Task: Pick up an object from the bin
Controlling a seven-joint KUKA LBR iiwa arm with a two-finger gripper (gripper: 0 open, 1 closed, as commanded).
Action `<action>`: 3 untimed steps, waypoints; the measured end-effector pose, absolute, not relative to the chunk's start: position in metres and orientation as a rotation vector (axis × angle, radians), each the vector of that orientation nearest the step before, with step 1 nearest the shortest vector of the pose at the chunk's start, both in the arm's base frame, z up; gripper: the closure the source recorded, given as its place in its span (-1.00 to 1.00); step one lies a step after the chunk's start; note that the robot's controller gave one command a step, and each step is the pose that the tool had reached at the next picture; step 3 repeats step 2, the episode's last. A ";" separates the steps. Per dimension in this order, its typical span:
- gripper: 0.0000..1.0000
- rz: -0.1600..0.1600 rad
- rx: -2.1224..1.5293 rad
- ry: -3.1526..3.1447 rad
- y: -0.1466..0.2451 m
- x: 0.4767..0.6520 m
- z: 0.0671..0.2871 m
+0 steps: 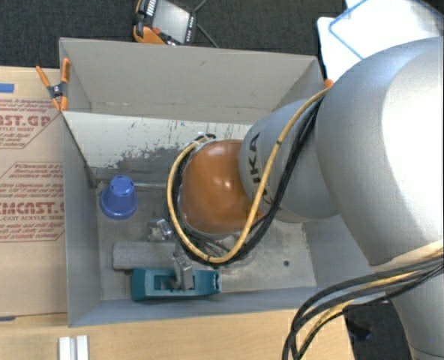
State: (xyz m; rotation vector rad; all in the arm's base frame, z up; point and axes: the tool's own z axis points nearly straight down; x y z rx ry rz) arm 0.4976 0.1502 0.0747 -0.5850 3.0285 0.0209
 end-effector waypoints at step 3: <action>1.00 0.029 -0.564 3.042 0.147 0.501 0.074</action>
Offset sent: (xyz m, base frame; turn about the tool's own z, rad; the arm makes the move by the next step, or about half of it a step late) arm -0.0030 -0.0159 -0.0047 -0.0416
